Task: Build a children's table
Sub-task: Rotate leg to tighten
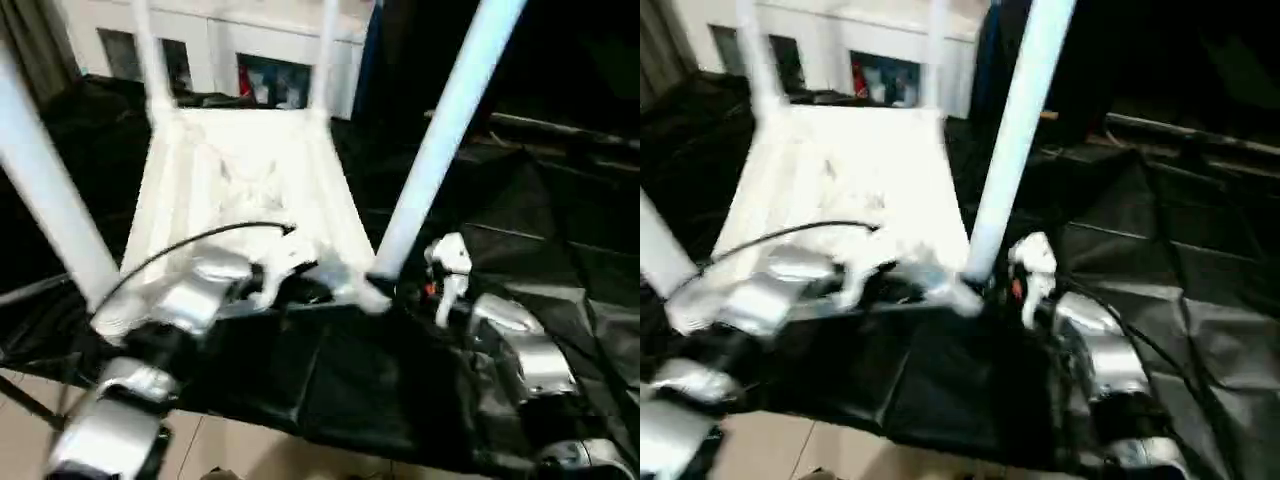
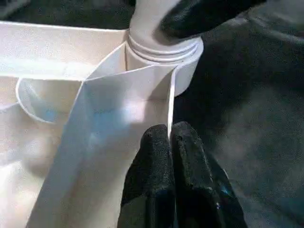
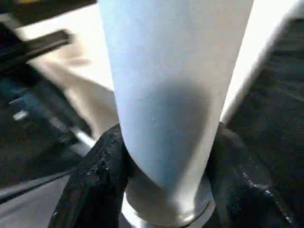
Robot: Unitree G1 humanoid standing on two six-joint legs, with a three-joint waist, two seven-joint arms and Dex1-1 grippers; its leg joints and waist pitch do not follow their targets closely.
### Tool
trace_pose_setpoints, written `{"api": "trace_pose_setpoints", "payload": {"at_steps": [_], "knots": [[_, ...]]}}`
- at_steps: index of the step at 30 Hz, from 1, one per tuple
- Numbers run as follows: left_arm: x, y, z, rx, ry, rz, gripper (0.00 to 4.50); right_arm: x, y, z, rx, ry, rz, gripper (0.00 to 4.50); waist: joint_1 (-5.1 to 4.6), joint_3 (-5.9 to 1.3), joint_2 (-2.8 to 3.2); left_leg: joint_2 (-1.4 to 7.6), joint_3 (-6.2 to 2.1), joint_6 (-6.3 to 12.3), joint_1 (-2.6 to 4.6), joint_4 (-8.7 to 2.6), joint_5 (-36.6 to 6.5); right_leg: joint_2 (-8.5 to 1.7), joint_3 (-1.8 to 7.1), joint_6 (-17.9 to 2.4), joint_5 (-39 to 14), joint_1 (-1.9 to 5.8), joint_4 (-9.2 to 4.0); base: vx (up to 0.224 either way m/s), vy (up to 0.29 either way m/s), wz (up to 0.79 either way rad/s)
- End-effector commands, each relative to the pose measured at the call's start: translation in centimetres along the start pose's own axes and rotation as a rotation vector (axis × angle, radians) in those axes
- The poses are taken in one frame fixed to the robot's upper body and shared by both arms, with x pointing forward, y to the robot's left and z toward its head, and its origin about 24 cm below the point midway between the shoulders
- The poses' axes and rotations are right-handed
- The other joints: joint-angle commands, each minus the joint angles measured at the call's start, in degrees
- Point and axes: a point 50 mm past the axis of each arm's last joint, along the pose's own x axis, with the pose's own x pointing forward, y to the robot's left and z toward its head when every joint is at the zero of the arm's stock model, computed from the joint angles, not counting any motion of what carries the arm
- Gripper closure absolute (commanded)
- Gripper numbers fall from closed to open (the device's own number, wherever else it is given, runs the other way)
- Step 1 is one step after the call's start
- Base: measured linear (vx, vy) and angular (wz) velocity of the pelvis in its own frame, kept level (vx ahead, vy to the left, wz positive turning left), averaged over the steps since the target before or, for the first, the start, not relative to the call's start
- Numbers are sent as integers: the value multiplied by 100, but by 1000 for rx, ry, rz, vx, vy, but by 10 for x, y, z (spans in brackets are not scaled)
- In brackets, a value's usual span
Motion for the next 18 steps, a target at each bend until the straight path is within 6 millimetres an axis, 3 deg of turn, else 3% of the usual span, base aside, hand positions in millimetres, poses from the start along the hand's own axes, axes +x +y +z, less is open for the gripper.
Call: {"api": "trace_pose_setpoints", "payload": {"at_steps": [1, 2, 4, 5, 6, 9, 10, 11, 14, 15, 18], "knots": [[30, -12, 13, 0, -10, 13, 450, 21, 22, -23, 59, 96, -28, 249, 7, -247, 45, -35, 32, -23, 10, -404, -2190, -194, 129, -639, -2884, 188, -555, 0, 0, 0], [30, -12, 13, 0, -10, 13, 450, 21, 22, -23, 59, 96, -28, 251, -11, -227, 36, -45, 20, -47, 31, -405, -2335, -187, 101, -529, -3200, 155, -604, 0, 0, 0], [50, -23, 19, 21, -7, 2, 450, 36, 31, -28, 66, 115, -121, 251, -28, -233, 30, -61, -4, -75, 52, -389, -2460, -208, 81, -382, -3564, 125, -659, 0, 0, 0], [56, -28, 21, 31, -8, -12, 450, 41, 34, -28, 70, 116, -150, 251, -55, -228, 68, -71, -31, -102, 55, -396, -2578, -198, 44, -294, -3736, 127, -694, 0, 0, 0], [57, -29, 22, 33, -9, -13, 450, 42, 35, -28, 70, 115, -155, 251, -86, -247, 67, -65, -50, -101, 61, -408, -2652, -201, 18, -271, -3692, 147, -719, 0, 0, 0], [63, -36, 25, 50, -14, -50, 450, 49, 42, -22, 45, 77, -121, 251, -141, -251, 77, -57, -84, -37, 27, -451, -2804, -184, -7, -331, -3394, 179, -718, 0, 0, 0], [63, -36, 25, 52, -14, -53, 450, 50, 44, -20, 33, 69, -103, 197, -157, -246, 79, -62, -84, 1, 49, -445, -2901, -174, -12, -366, -3371, 155, -735, 0, 0, 0], [59, -34, 22, 61, -12, -57, 450, 47, 44, -15, 36, 27, -60, 183, -159, -249, 78, -58, -85, 26, 57, -450, -2930, -178, -9, -408, -3315, 157, -733, 0, 0, 0], [51, -29, 18, 71, -8, -65, 450, 39, 40, -2, -47, -53, -13, 163, -146, -267, 83, -36, -78, 60, 12, -478, -2777, -184, 32, -564, -2855, 190, -685, 0, 0, 0], [51, -29, 18, 71, -8, -65, 450, 39, 40, -2, -47, -53, -13, 147, -140, -272, 43, -35, -64, 78, 13, -474, -2746, -182, 39, -591, -2784, 189, -679, 0, 0, 0], [39, -24, 13, 70, -9, -78, 450, 22, 32, 9, -102, -119, 63, 147, -81, -311, 10, -14, 0, 251, -14, -455, -2217, -184, 114, -880, -1972, 244, -561, 0, 0, 0]]}}
